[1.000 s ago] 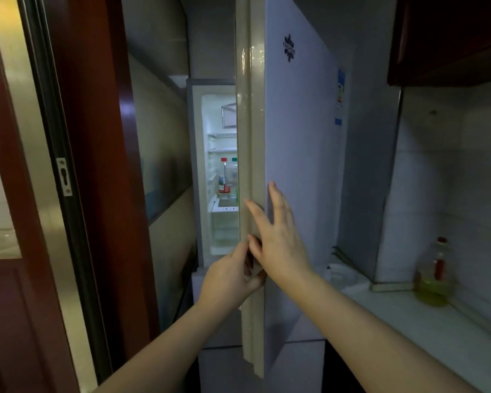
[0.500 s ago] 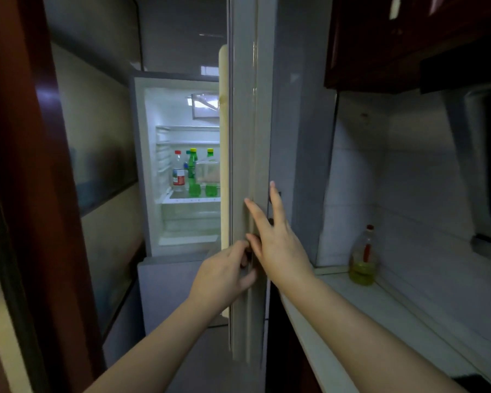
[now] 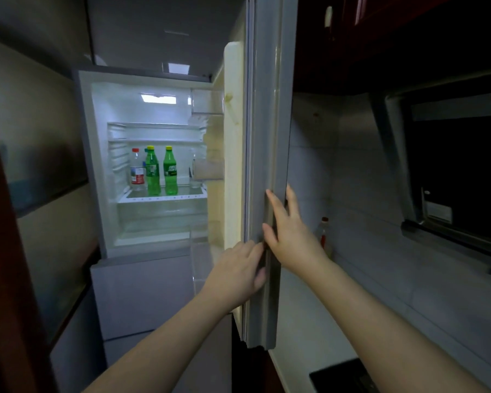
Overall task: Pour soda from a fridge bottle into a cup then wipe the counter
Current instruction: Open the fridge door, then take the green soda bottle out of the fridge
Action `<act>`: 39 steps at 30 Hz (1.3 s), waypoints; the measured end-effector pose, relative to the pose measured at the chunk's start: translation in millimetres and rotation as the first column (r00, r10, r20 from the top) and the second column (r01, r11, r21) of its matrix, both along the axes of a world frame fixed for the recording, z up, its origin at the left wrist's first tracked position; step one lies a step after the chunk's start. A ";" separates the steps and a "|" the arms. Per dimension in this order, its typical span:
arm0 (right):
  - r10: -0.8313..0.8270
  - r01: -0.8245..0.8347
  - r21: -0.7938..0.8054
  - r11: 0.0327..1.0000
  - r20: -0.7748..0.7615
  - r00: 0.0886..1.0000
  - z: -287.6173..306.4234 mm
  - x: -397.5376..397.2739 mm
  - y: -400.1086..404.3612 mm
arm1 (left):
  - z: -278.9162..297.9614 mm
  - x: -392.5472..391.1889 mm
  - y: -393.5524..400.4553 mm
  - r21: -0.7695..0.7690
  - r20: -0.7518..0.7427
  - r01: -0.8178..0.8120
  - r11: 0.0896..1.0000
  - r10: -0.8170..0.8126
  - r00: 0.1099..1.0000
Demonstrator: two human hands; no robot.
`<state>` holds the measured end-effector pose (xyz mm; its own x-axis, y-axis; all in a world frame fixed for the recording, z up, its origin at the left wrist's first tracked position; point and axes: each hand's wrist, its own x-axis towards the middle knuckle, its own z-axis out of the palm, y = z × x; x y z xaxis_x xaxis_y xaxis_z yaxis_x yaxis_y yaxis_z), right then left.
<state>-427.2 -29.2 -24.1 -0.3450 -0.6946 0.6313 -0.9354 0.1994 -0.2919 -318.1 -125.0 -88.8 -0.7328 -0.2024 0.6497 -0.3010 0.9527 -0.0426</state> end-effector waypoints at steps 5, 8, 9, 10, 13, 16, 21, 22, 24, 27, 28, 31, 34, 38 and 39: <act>-0.029 0.028 0.036 0.999 0.033 0.999 1.5 -18.8 16.5 | -2.2 -20.6 11.6 -0.009 0.084 -0.006 1.000 0.007 0.996; -0.048 0.048 0.079 0.996 0.007 0.999 -1.4 -28.4 22.4 | -2.7 -28.2 13.3 -0.019 0.137 0.011 1.000 -0.009 0.991; -0.057 0.057 0.098 0.994 0.002 0.998 -2.4 -30.3 24.4 | -2.5 -30.0 13.9 -0.015 0.147 0.026 1.000 -0.024 0.989; -0.072 0.072 0.115 0.991 0.000 0.997 -3.2 -31.3 26.3 | -2.4 -31.2 14.9 -0.006 0.153 0.046 0.999 -0.044 0.987; -0.152 0.150 0.165 0.975 -0.002 0.988 -3.6 -30.9 30.2 | -1.8 -33.1 16.4 -0.004 0.171 0.089 0.996 -0.087 0.981; -0.260 0.256 0.179 0.950 0.001 0.966 0.8 -24.1 32.5 | -1.5 -31.2 14.5 -0.049 0.194 0.129 0.990 -0.117 0.974; -0.263 0.274 0.098 0.957 -0.114 0.958 4.1 -0.1 28.4 | -2.7 -19.5 -1.2 -0.056 0.245 0.105 0.993 -0.089 0.965; -0.236 0.248 0.101 0.963 -0.125 0.964 4.1 4.6 25.7 | -2.4 -16.4 -6.0 -0.040 0.251 0.084 0.996 -0.071 0.965; -0.183 0.202 0.130 0.971 -0.141 0.973 3.8 11.9 17.7 | -0.6 -8.5 -17.2 -0.023 0.255 0.019 1.000 -0.012 0.967; -0.130 0.154 0.199 0.968 -0.132 0.983 1.9 17.7 2.5 | 5.9 6.7 -33.5 -0.042 0.288 -0.100 0.994 0.108 0.951; -0.120 0.146 0.211 0.967 -0.131 0.984 0.9 19.1 -3.0 | 8.5 12.1 -38.1 -0.055 0.291 -0.127 0.990 0.138 0.947; -0.109 0.143 0.232 0.962 -0.154 0.982 -3.0 23.2 -22.6 | 15.8 29.1 -52.1 -0.072 0.289 -0.186 0.980 0.199 0.936; -0.097 0.136 0.270 0.953 -0.152 0.984 -5.5 30.7 -44.8 | 20.5 44.7 -74.0 -0.071 0.309 -0.251 0.965 0.261 0.915; -0.066 0.114 0.303 0.946 -0.162 0.985 -8.5 43.7 -78.5 | 28.4 69.3 -103.1 -0.058 0.335 -0.344 0.937 0.343 0.877; -0.061 0.109 0.305 0.946 -0.165 0.984 -8.9 47.0 -87.4 | 30.8 76.0 -109.6 -0.057 0.339 -0.365 0.929 0.362 0.868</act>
